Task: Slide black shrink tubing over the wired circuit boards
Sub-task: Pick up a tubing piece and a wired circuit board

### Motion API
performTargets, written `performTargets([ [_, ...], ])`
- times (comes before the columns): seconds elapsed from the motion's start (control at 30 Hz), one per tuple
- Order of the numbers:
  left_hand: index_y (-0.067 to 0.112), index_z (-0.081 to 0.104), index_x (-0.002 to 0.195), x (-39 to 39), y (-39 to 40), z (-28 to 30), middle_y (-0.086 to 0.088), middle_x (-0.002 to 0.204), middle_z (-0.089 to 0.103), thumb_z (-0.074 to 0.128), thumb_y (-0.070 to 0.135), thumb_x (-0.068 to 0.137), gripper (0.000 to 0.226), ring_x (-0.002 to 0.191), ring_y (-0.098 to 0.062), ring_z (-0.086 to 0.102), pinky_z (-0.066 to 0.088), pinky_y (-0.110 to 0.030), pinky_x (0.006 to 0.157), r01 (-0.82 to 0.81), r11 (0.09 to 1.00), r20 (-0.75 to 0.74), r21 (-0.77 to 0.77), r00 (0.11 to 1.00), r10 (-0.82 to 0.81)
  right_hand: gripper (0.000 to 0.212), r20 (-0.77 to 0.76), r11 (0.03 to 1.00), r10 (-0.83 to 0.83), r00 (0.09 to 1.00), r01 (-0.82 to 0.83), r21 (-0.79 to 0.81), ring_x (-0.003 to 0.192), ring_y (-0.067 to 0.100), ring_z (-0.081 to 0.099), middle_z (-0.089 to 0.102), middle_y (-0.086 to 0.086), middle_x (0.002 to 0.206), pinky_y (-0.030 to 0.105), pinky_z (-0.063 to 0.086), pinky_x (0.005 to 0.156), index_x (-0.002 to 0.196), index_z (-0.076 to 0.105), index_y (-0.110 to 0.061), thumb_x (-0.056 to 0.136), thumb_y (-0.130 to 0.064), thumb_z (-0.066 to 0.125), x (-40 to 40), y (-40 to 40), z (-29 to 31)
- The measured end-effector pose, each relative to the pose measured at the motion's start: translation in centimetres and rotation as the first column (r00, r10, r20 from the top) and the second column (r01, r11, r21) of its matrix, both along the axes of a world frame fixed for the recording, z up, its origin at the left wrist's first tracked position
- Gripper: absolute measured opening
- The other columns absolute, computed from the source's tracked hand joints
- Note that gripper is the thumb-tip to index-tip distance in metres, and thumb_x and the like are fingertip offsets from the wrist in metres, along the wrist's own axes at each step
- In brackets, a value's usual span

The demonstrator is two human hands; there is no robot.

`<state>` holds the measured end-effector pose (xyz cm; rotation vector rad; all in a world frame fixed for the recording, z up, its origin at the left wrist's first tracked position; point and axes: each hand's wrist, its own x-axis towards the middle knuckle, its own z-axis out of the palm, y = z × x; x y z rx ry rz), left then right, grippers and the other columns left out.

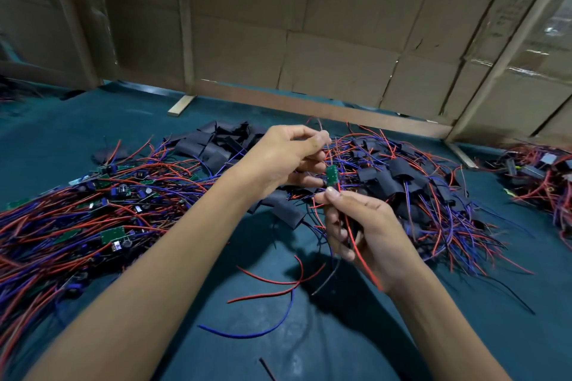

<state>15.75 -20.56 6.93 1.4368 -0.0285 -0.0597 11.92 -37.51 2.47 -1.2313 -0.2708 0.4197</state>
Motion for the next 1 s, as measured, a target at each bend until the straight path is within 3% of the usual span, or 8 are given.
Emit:
performTargets([
  [0.13, 0.005, 0.067, 0.109, -0.5, -0.1, 0.1, -0.002, 0.076, 0.063, 0.048, 0.067, 0.094, 0.067, 0.057, -0.014, 0.057, 0.051, -0.025, 0.051, 0.247, 0.933, -0.294, 0.260, 0.941, -0.167, 0.028, -0.036, 0.996, -0.055, 0.998, 0.057, 0.066, 0.046, 0.005, 0.041, 0.051, -0.003, 0.066, 0.017, 0.028, 0.033, 0.097, 0.079, -0.008, 0.084, -0.033, 0.072, 0.4, -0.4, 0.3],
  [0.2, 0.013, 0.070, 0.103, -0.8, 0.1, -0.1, 0.001, 0.076, 0.060, 0.046, 0.073, 0.090, 0.066, 0.059, -0.012, 0.055, 0.046, -0.021, 0.051, 0.431, 0.854, -0.357, 0.291, 0.877, -0.321, 0.028, -0.049, 0.995, -0.073, 0.996, 0.076, 0.069, 0.047, 0.004, 0.040, 0.050, -0.003, 0.068, 0.017, 0.030, 0.032, 0.097, 0.079, -0.010, 0.085, -0.034, 0.072, 0.6, -0.7, 0.5],
  [0.33, 0.022, 0.074, 0.091, -0.6, -0.1, -0.7, 0.005, 0.075, 0.052, 0.057, 0.065, 0.090, 0.046, 0.060, -0.010, 0.042, 0.035, -0.021, 0.052, 0.468, 0.859, -0.309, 0.210, 0.865, -0.396, 0.029, -0.076, 0.996, -0.078, 0.994, 0.082, 0.048, 0.046, 0.003, 0.040, 0.050, -0.003, 0.069, 0.016, 0.029, 0.030, 0.097, 0.079, -0.010, 0.086, -0.034, 0.070, 0.9, -1.4, 0.8],
  [0.5, 0.020, 0.072, 0.096, -0.1, 0.4, -1.2, 0.005, 0.078, 0.054, 0.066, 0.047, 0.092, 0.028, 0.061, -0.006, 0.038, 0.033, -0.017, 0.049, 0.502, 0.862, -0.250, 0.074, 0.846, -0.471, 0.028, -0.071, 0.998, -0.018, 0.997, 0.014, -0.062, 0.047, 0.004, 0.040, 0.052, -0.005, 0.068, 0.015, 0.026, 0.030, 0.095, 0.081, -0.012, 0.083, -0.036, 0.072, 0.7, -1.6, 1.0],
  [0.63, 0.013, 0.074, 0.105, 0.0, 0.7, -1.5, -0.007, 0.081, 0.058, 0.072, 0.035, 0.086, 0.029, 0.079, -0.014, 0.041, 0.032, -0.013, 0.047, 0.543, 0.839, -0.199, -0.040, 0.818, -0.539, 0.035, -0.080, 0.996, 0.025, 0.996, -0.032, -0.087, 0.046, 0.004, 0.041, 0.053, -0.004, 0.067, 0.014, 0.027, 0.031, 0.095, 0.081, -0.011, 0.077, -0.041, 0.075, 0.4, -1.1, 0.7],
  [0.77, 0.014, 0.078, 0.094, 0.8, 1.1, -1.2, 0.001, 0.080, 0.054, 0.076, 0.038, 0.078, 0.029, 0.066, -0.008, 0.047, 0.036, -0.014, 0.043, 0.380, 0.905, -0.157, -0.192, 0.898, -0.411, 0.034, -0.103, 0.995, 0.065, 0.993, -0.071, -0.065, 0.044, 0.004, 0.040, 0.053, -0.004, 0.065, 0.014, 0.025, 0.030, 0.091, 0.080, -0.013, 0.080, -0.044, 0.073, 0.3, -1.1, 0.6],
  [0.87, 0.014, 0.077, 0.105, 0.9, 1.4, -1.3, 0.004, 0.082, 0.061, 0.073, 0.042, 0.082, 0.037, 0.060, -0.004, 0.052, 0.036, -0.014, 0.045, 0.378, 0.918, -0.141, -0.120, 0.909, -0.392, 0.032, -0.078, 0.997, 0.074, 0.994, -0.076, -0.013, 0.044, 0.005, 0.038, 0.048, -0.003, 0.064, 0.014, 0.025, 0.031, 0.093, 0.079, -0.010, 0.086, -0.040, 0.070, 0.4, -1.1, 0.5],
  [1.0, 0.017, 0.071, 0.122, 0.0, 1.4, -1.6, 0.008, 0.077, 0.062, 0.060, 0.040, 0.099, 0.034, 0.068, -0.004, 0.047, 0.031, -0.017, 0.050, 0.618, 0.784, -0.140, 0.060, 0.783, -0.606, 0.034, -0.030, 0.997, 0.082, 0.996, -0.082, -0.002, 0.045, 0.005, 0.037, 0.044, -0.002, 0.066, 0.014, 0.026, 0.031, 0.096, 0.078, -0.010, 0.086, -0.041, 0.071, 0.5, -1.3, 0.5],
])
